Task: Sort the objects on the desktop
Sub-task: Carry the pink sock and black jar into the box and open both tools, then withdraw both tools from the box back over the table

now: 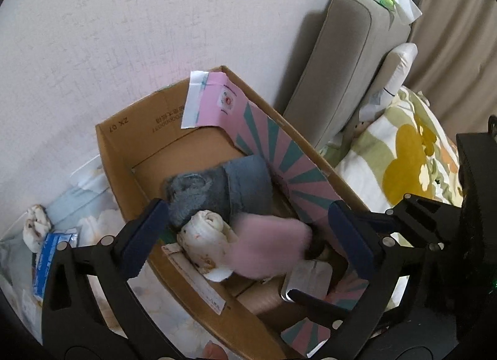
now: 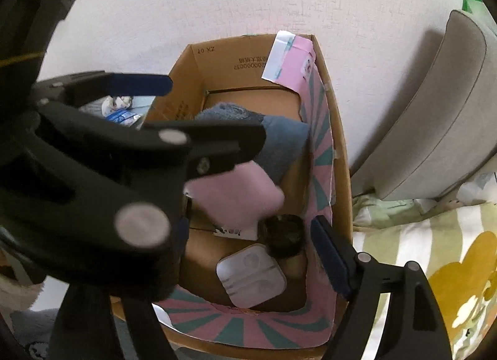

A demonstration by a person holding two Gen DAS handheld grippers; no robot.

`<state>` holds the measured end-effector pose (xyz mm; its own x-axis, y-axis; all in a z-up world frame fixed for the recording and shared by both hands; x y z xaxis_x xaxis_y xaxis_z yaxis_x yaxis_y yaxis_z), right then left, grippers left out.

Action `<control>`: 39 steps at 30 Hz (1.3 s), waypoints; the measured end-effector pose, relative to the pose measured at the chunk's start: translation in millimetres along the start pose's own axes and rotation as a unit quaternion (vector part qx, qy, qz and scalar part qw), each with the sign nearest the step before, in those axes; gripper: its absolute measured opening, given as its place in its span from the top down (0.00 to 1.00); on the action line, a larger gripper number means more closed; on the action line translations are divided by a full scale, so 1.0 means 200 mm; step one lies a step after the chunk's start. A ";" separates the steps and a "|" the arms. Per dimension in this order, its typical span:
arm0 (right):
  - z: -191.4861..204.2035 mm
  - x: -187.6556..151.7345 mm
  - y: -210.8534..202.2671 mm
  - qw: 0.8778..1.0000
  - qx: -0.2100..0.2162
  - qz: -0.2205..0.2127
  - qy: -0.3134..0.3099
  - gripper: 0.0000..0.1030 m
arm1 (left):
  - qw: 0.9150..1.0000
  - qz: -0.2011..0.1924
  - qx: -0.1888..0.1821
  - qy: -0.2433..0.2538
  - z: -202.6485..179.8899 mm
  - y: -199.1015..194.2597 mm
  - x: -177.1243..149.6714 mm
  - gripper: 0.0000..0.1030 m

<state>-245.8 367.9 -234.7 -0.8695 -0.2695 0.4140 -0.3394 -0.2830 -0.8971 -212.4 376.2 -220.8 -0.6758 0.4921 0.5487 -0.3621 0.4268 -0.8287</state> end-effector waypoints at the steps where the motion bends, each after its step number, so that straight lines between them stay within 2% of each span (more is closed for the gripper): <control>1: 0.00 0.00 0.00 1.000 -0.003 0.000 0.000 0.25 | 1.000 -0.001 0.000 0.000 0.00 -0.01 0.00 0.01; 12: 0.06 0.03 -0.12 0.999 -0.038 -0.018 -0.001 0.25 | 1.000 -0.020 0.018 0.009 0.11 -0.27 -0.03 0.01; 15: 0.09 0.04 -0.17 0.998 -0.053 -0.025 -0.004 0.25 | 0.999 -0.035 0.040 0.009 0.17 -0.39 -0.04 0.01; 18: 0.14 0.08 -0.27 0.996 -0.069 -0.058 -0.010 0.25 | 0.996 -0.060 0.062 0.014 0.24 -0.53 -0.06 0.01; 23: 0.26 0.12 -0.36 0.996 -0.045 -0.077 -0.001 0.25 | 0.995 -0.077 0.071 -0.003 0.39 -0.71 -0.12 0.01; 27: 0.36 0.18 -0.42 0.995 -0.044 -0.093 -0.006 0.25 | 0.992 -0.087 0.086 -0.025 0.52 -0.83 -0.18 0.01; 32: 0.51 0.28 -0.54 0.992 -0.021 -0.118 -0.028 0.25 | 0.984 -0.117 0.126 -0.037 0.73 -1.09 -0.23 0.01; 36: 0.66 0.34 -0.53 0.992 0.002 -0.116 -0.050 0.25 | 0.977 -0.134 0.153 -0.069 0.96 -1.28 -0.34 0.01; 39: 0.75 0.33 -0.45 0.992 0.009 -0.106 -0.060 0.25 | 0.973 -0.127 0.169 -0.089 1.08 -1.32 -0.45 0.01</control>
<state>-219.4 236.3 -103.6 -0.7293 -0.3094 0.6102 -0.5030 -0.3621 -0.7848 -193.9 55.6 -75.4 -0.6264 0.2504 0.7382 -0.7024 0.2293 -0.6739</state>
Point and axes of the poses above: each gripper's, at about its wrist camera, not at the fingertips, and y roughly the way its jaws point, z to its left, x to its top, the point moved 9 cm from there along y, roughly the way its jaws point, and after that the axes turned 6 degrees about y, right-handed, at the moved point
